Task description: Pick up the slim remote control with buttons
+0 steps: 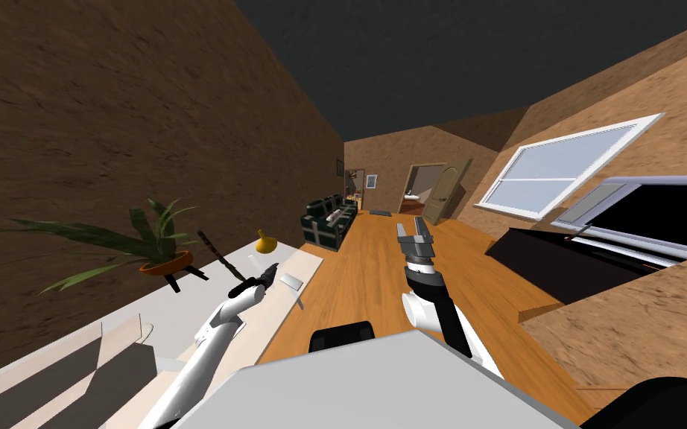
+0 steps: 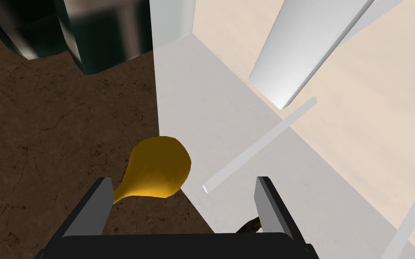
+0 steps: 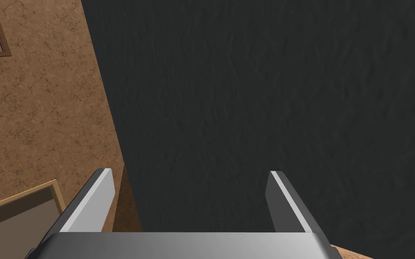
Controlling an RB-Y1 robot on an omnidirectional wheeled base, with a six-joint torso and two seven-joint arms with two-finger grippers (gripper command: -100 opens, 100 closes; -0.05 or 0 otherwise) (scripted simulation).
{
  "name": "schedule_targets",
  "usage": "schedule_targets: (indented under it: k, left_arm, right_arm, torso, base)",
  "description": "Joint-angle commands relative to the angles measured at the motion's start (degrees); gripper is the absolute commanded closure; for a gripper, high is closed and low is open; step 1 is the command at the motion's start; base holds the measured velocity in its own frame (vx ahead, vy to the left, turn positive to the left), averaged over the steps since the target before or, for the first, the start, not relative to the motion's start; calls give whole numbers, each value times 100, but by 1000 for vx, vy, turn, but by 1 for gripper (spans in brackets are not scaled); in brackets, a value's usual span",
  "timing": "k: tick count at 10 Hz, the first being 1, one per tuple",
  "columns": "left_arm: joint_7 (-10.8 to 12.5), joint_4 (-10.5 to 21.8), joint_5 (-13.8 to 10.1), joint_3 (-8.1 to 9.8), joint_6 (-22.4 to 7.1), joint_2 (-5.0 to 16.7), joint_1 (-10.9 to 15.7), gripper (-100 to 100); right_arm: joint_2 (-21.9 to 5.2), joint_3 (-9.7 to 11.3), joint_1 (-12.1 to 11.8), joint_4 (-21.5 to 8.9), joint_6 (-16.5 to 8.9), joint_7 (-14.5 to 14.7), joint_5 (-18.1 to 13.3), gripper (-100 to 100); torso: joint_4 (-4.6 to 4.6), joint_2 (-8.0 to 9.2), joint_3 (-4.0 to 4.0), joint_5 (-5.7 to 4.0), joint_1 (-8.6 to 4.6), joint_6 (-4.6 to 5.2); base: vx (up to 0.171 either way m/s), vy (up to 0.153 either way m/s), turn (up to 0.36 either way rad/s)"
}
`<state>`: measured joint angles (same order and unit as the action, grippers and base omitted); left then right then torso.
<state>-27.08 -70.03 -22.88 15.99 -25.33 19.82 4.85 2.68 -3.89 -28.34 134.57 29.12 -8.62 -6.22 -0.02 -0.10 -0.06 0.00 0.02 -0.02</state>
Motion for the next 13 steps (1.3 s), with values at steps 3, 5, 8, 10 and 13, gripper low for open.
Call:
schedule_targets:
  k: [3,5,8,10,13]
  left_arm:
    - [-281,484,16,19,-524,49,275,-100]
    - [-468,792,10,14,-773,95,447,-100]
    - [-657,1203,11,4,-1147,139,617,-100]
    - [-845,1507,17,-10,-1436,181,783,-100]
    - [-1211,1996,40,-46,-1924,260,1100,-100]
  right_arm:
    - [0,0,0,0,0,0,0,0]
    - [0,0,0,0,0,0,0,0]
    - [0,0,0,0,0,0,0,0]
    - [0,0,0,0,0,0,0,0]
    - [0,0,0,0,0,0,0,0]
  torso:
    - [0,4,2,0,-1,-3]
    - [0,2,1,0,0,-3]
    - [-1,-3,-2,0,-2,0]
    - [-1,-3,-2,0,2,-1]
    - [-1,-1,-1,0,0,-4]
  base:
    - [19,3,-46]
    - [28,10,-65]
    - [32,6,-55]
    - [31,17,-56]
    - [32,9,-60]
